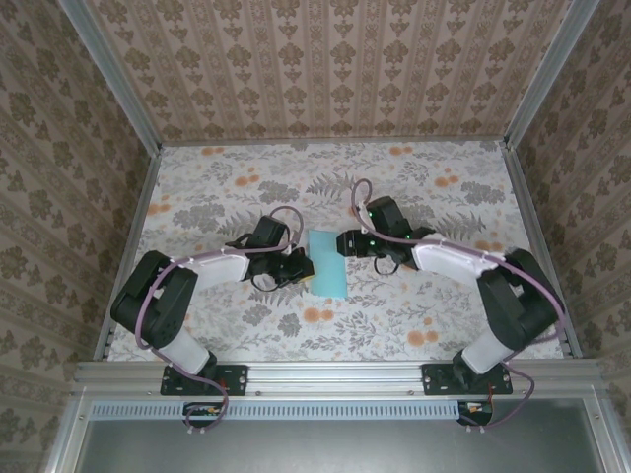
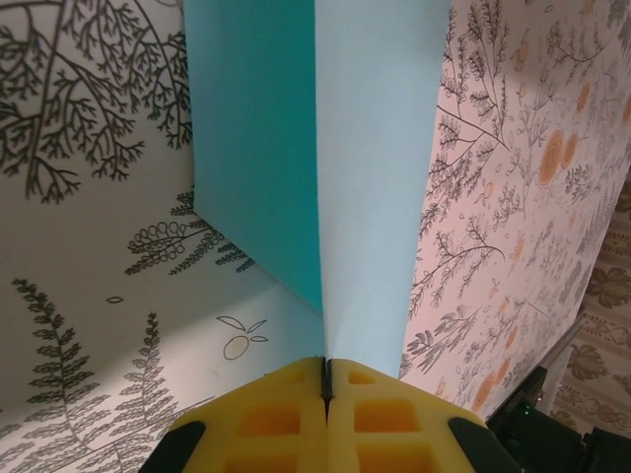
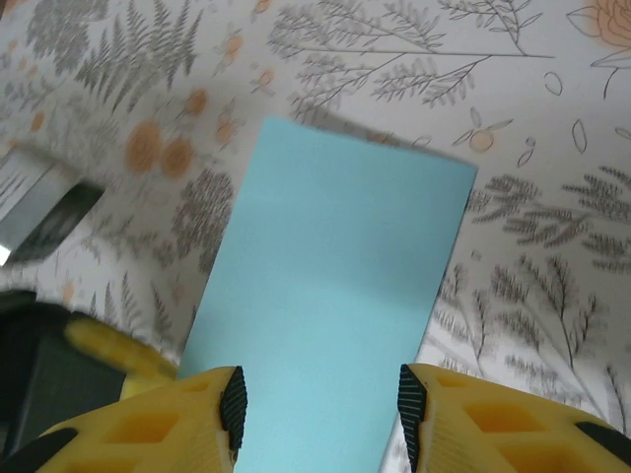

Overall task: Fold a paper plane with a square sheet of paper (fold left side to right side)
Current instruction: Third fold the triangle at the center of the table.

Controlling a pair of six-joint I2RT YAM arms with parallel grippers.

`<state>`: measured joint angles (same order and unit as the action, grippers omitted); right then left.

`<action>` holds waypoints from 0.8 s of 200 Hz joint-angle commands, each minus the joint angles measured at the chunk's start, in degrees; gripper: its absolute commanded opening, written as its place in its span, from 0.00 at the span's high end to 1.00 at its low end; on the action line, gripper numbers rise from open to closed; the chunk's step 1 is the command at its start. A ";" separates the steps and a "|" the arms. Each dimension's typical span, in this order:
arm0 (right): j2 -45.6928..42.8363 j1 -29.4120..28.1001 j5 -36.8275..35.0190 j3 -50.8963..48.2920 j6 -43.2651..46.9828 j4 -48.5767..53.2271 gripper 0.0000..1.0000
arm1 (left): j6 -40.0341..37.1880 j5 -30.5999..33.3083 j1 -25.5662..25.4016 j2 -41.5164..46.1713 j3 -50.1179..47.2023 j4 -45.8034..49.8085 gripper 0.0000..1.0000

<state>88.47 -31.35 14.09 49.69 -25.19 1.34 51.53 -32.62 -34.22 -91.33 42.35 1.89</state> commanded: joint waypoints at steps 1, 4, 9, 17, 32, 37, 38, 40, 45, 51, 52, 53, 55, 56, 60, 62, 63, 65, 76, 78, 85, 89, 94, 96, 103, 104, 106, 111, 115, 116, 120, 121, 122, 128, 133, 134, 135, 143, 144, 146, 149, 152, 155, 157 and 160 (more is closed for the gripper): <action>-7.05 -4.28 -6.80 -5.36 4.44 -0.04 0.51 | 2.43 -1.35 -0.31 1.30 -0.60 -1.54 0.95; -8.00 -5.05 -7.50 -6.13 4.59 -0.15 0.51 | 2.41 -1.42 -0.32 1.33 -0.60 -1.54 0.95; -9.70 -6.21 -8.71 -7.31 4.97 -0.41 0.50 | 2.46 -1.48 -0.32 1.29 -0.52 -1.50 0.95; -12.04 -8.46 -10.71 -9.10 5.39 -0.85 0.49 | 2.44 -1.48 -0.32 1.02 -0.47 -1.55 0.96; -14.71 -12.52 -14.56 -11.70 6.44 -1.34 0.47 | 2.49 -1.57 -0.36 0.87 -0.51 -1.54 0.97; -15.39 -14.09 -16.14 -12.50 6.88 -1.44 0.47 | 2.52 -1.52 -0.41 0.87 -0.51 -1.54 0.97; -15.50 -14.39 -16.52 -12.64 6.94 -1.48 0.46 | 2.52 -1.50 -0.41 0.88 -0.56 -1.54 0.97; -15.69 -15.00 -17.24 -12.85 7.14 -1.60 0.46 | 2.52 -1.55 -0.41 0.86 -0.52 -1.54 0.97; -16.13 -16.46 -18.80 -13.58 7.53 -1.77 0.45 | 2.57 -1.53 -0.37 0.85 -0.59 -1.54 0.97; -16.50 -18.07 -20.56 -14.24 8.19 -2.05 0.44 | 2.53 -1.52 -0.41 0.89 -0.60 -1.54 0.97; -16.53 -18.27 -20.79 -14.35 8.34 -2.14 0.44 | 2.53 -1.50 -0.41 0.89 -0.64 -1.49 0.97; -16.55 -18.64 -21.04 -14.44 8.42 -2.18 0.44 | 2.57 -1.49 -0.41 0.93 -0.62 -1.52 0.97; -16.65 -19.22 -21.65 -14.67 8.63 -2.26 0.43 | 2.60 -1.48 -0.41 0.90 -0.61 -1.53 0.97; -16.66 -19.47 -21.95 -14.78 8.82 -2.33 0.43 | 2.61 -1.53 -0.37 0.85 -0.65 -1.54 0.97; -16.66 -20.68 -23.20 -15.02 9.34 -2.53 0.42 | 2.60 -1.55 -0.41 0.93 -0.69 -1.54 0.97; -16.62 -21.38 -23.79 -15.16 9.67 -2.56 0.42 | 2.61 -1.52 -0.43 0.94 -0.69 -1.47 0.97; -16.59 -21.64 -24.08 -15.24 9.87 -2.61 0.42 | 2.61 -1.50 -0.47 0.96 -0.69 -1.46 0.97; -16.51 -22.26 -24.65 -15.31 10.22 -2.72 0.41 | 2.61 -1.55 -0.49 0.97 -0.69 -1.50 0.97; -15.47 -25.31 -27.89 -15.27 11.96 -2.78 0.38 | 2.59 -1.55 -0.50 0.97 -0.77 -1.52 0.97; -15.18 -25.90 -28.46 -15.18 12.30 -2.71 0.38 | 2.61 -1.54 -0.50 0.91 -0.77 -1.51 0.97; -14.02 -27.61 -30.54 -14.63 13.22 -2.34 0.36 | 2.61 -1.55 -0.50 0.98 -0.81 -1.52 0.97; -13.23 -28.38 -31.59 -14.19 13.68 -2.04 0.35 | 2.61 -1.51 -0.50 0.90 -0.78 -1.60 0.97; -12.14 -29.26 -32.67 -13.49 14.40 -1.69 0.34 | 2.59 -1.57 -0.50 0.89 -0.72 -1.50 0.97; -11.71 -29.59 -32.93 -13.24 14.67 -1.52 0.33 | 2.65 -1.57 -0.50 0.89 -0.72 -1.57 0.97; -10.09 -30.82 -33.96 -12.23 15.75 -1.35 0.32 | 2.65 -1.57 -0.50 0.88 -0.69 -1.63 0.97; -9.90 -31.02 -34.08 -12.11 15.90 -1.35 0.32 | 2.63 -1.57 -0.50 0.88 -0.69 -1.63 0.97; -9.43 -31.42 -34.34 -11.82 16.21 -1.35 0.32 | 2.66 -1.63 -0.50 0.89 -0.69 -1.63 0.97; -7.86 -32.17 -35.00 -11.15 16.94 -1.46 0.31 | 2.60 -1.54 -0.50 0.84 -0.68 -1.62 0.97; -6.52 -32.71 -35.43 -10.57 17.57 -1.48 0.30 | 2.61 -1.51 -0.50 0.84 -0.76 -1.55 0.97; -6.27 -32.84 -35.53 -10.44 17.64 -1.50 0.30 | 2.61 -1.49 -0.50 0.82 -0.73 -1.54 0.97; -5.27 -33.33 -35.98 -9.86 18.14 -1.47 0.29 | 2.68 -1.56 -0.46 0.86 -0.69 -1.46 0.97; -5.03 -33.46 -36.11 -9.74 18.19 -1.45 0.29 | 2.69 -1.52 -0.48 0.88 -0.69 -1.50 0.97; -4.69 -33.57 -36.22 -9.54 18.31 -1.49 0.29 | 2.70 -1.50 -0.49 0.88 -0.69 -1.52 0.97; -3.17 -34.08 -36.85 -8.63 18.83 -1.38 0.27 | 2.65 -1.52 -0.49 0.94 -0.69 -1.55 0.97; -2.01 -34.33 -37.25 -8.04 19.15 -1.41 0.27 | 2.67 -1.49 -0.50 0.81 -0.69 -1.62 0.97; -1.73 -34.36 -37.36 -7.91 19.18 -1.42 0.27 | 2.64 -1.53 -0.50 0.85 -0.69 -1.58 0.97; -1.51 -34.42 -37.37 -7.79 19.20 -1.43 0.27 | 2.63 -1.50 -0.50 0.87 -0.69 -1.56 0.97; 0.00 -34.65 -37.92 -6.91 19.54 -1.52 0.26 | 2.71 -1.55 -0.50 0.85 -0.72 -1.61 0.97; 0.15 -34.69 -38.00 -6.86 19.60 -1.56 0.26 | 2.71 -1.56 -0.50 0.91 -0.70 -1.62 0.97; 0.53 -34.73 -38.02 -6.64 19.64 -1.62 0.26 | 2.64 -1.61 -0.50 0.94 -0.69 -1.58 0.97; 0.89 -34.74 -38.05 -6.43 19.77 -1.79 0.26 | 2.59 -1.57 -0.50 0.83 -0.69 -1.60 0.97; 1.23 -34.76 -38.12 -6.30 19.89 -1.99 0.26 | 2.61 -1.58 -0.50 0.92 -0.71 -1.58 0.97; 1.55 -34.82 -38.16 -6.20 19.99 -2.18 0.26 | 2.61 -1.57 -0.49 0.89 -0.69 -1.48 0.97; 1.80 -34.83 -38.17 -6.12 20.07 -2.34 0.26 | 2.66 -1.61 -0.50 0.89 -0.69 -1.50 0.97; 2.11 -34.83 -38.17 -5.98 20.13 -2.59 0.26 | 2.62 -1.61 -0.50 0.87 -0.69 -1.50 0.97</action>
<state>88.09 -65.76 -19.53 41.21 -7.99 -0.10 52.99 -33.26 -34.48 -91.33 42.33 0.73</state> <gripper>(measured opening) 0.740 0.049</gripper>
